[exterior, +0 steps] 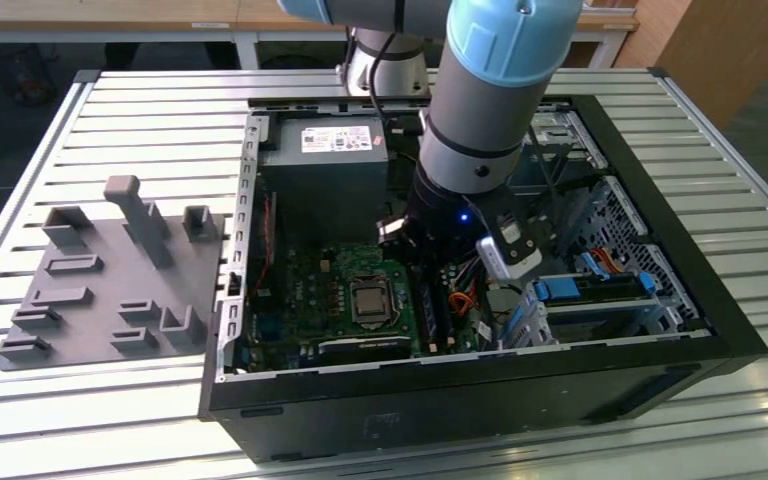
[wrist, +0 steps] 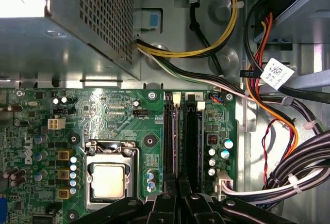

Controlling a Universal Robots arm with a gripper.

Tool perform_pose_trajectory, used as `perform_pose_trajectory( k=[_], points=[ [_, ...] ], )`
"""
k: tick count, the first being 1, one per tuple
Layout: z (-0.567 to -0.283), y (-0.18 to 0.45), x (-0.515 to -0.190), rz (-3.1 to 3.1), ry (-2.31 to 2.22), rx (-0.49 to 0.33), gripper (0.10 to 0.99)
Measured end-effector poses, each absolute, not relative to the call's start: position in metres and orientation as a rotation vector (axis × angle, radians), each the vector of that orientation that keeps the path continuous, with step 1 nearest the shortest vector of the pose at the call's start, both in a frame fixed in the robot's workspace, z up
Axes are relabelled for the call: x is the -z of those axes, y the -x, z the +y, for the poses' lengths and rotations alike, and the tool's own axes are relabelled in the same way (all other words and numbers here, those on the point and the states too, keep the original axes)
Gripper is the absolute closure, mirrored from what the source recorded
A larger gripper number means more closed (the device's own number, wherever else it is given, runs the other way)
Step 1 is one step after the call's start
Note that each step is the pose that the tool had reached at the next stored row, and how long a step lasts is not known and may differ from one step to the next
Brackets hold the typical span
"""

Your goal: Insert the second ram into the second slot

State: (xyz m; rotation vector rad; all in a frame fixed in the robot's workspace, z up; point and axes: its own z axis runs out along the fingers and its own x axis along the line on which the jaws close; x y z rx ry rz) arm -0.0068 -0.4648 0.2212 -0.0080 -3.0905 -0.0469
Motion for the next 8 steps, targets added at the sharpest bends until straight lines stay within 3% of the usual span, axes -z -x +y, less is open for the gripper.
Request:
perform_pose_trajectory(
  k=[8],
  points=[
    [-0.4649, 0.0073, -0.2198, -3.088, 0.010, 0.047, 0.953]
  ],
)
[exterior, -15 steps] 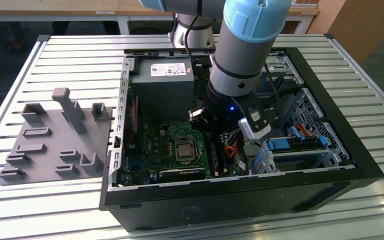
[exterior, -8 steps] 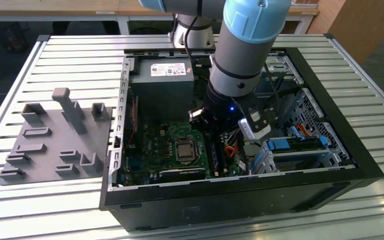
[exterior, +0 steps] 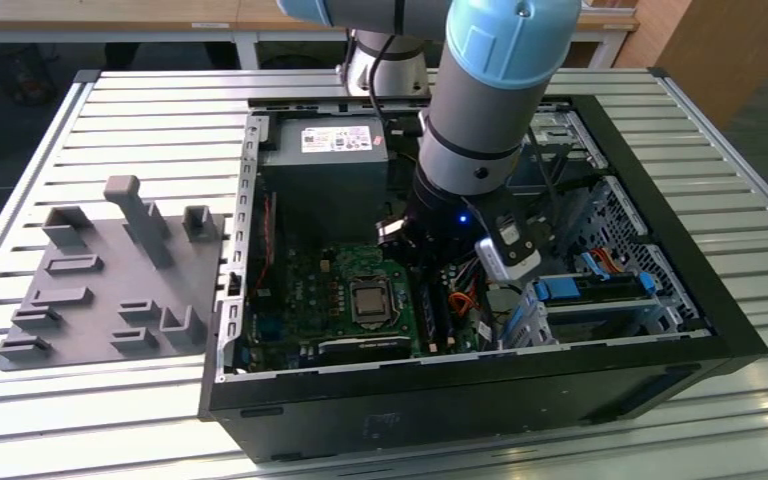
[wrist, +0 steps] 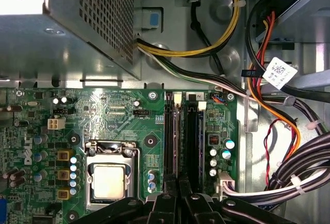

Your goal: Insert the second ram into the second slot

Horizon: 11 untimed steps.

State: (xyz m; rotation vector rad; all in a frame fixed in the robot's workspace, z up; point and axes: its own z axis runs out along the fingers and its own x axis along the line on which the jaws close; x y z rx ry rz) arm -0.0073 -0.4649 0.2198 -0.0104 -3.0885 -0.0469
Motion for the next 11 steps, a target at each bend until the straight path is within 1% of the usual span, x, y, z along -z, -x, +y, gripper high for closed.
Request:
perform_pose_trajectory(
  k=[11],
  points=[
    [-0.4652, 0.0073, -0.2212, -3.084, 0.038, 0.045, 0.953]
  ],
)
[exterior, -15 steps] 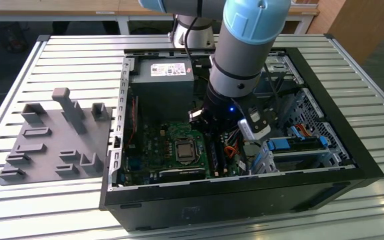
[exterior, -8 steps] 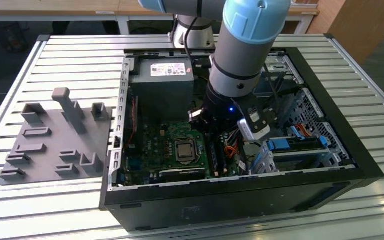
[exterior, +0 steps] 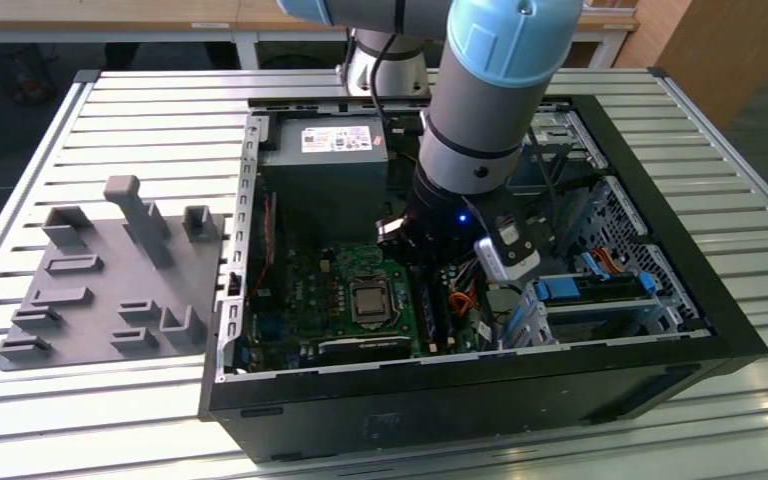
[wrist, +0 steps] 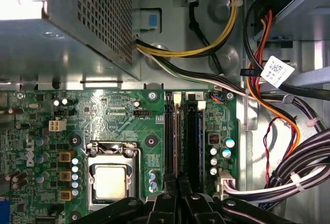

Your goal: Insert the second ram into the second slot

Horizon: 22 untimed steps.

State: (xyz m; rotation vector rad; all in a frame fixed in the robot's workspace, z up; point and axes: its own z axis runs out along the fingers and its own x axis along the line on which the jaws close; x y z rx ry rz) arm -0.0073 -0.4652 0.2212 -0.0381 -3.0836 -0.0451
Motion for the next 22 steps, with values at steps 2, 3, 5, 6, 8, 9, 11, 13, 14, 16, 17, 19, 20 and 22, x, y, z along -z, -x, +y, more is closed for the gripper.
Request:
perform_pose_trajectory(
  k=[2, 3, 5, 6, 8, 9, 11, 13, 14, 16, 17, 19, 20, 22],
  points=[
    [-0.4654, 0.0073, -0.2209, -3.082, 0.043, 0.046, 0.953],
    [-0.4655, 0.0073, -0.2208, -3.081, 0.044, 0.046, 0.953],
    [-0.4656, 0.0073, -0.2206, -3.080, 0.045, 0.045, 0.953],
    [-0.4658, 0.0073, -0.2205, -3.080, 0.045, 0.045, 0.953],
    [-0.4658, 0.0073, -0.2205, -3.080, 0.045, 0.045, 0.953],
    [-0.4658, 0.0073, -0.2204, -3.080, 0.045, 0.046, 0.953],
    [-0.4658, 0.0073, -0.2204, -3.080, 0.045, 0.045, 0.953],
    [-0.4658, 0.0068, -0.2204, -3.080, 0.046, 0.045, 0.953],
    [-0.4658, 0.0066, -0.2204, -3.080, 0.046, 0.045, 0.953],
    [-0.4658, 0.0061, -0.2203, -3.080, 0.047, 0.046, 0.953],
    [-0.4658, 0.0058, -0.2203, -3.080, 0.047, 0.046, 0.953],
    [-0.4658, 0.0057, -0.2202, -3.080, 0.048, 0.046, 0.953],
    [-0.4658, 0.0057, -0.2200, -3.080, 0.048, 0.046, 0.953],
    [-0.4658, 0.0056, -0.2196, -3.080, 0.048, 0.046, 0.953]
  ],
)
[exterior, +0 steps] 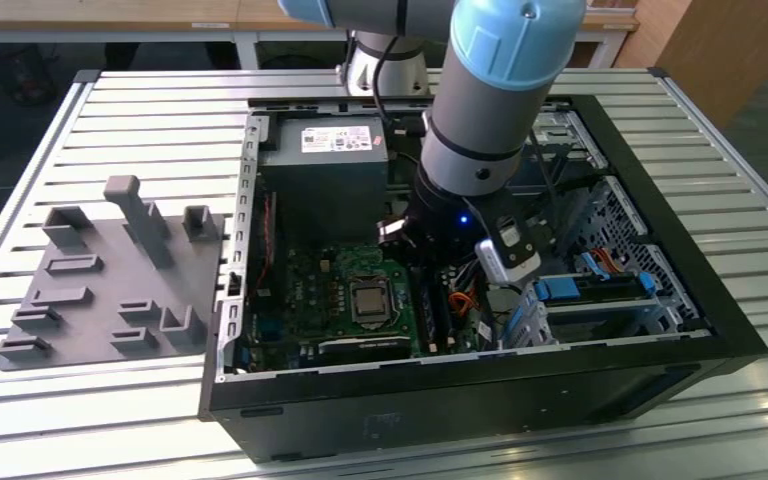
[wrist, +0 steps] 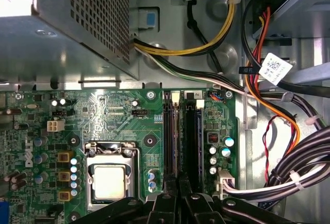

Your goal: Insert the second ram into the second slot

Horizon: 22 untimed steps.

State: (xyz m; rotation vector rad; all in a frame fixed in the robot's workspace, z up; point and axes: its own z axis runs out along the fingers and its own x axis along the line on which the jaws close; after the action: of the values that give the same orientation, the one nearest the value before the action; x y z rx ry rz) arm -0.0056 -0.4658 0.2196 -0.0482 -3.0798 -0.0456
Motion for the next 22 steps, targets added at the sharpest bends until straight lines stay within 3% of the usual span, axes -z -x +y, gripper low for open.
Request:
perform_pose_trajectory(
  k=[11, 13, 14, 22],
  points=[
    [-0.466, 0.006, -0.217, -3.080, 0.048, 0.045, 0.953],
    [-0.466, 0.006, -0.217, -3.080, 0.048, 0.046, 0.941],
    [-0.466, 0.006, -0.217, -3.080, 0.048, 0.045, 0.878],
    [-0.466, 0.006, -0.228, -3.079, 0.048, 0.045, 0.878]
  ],
)
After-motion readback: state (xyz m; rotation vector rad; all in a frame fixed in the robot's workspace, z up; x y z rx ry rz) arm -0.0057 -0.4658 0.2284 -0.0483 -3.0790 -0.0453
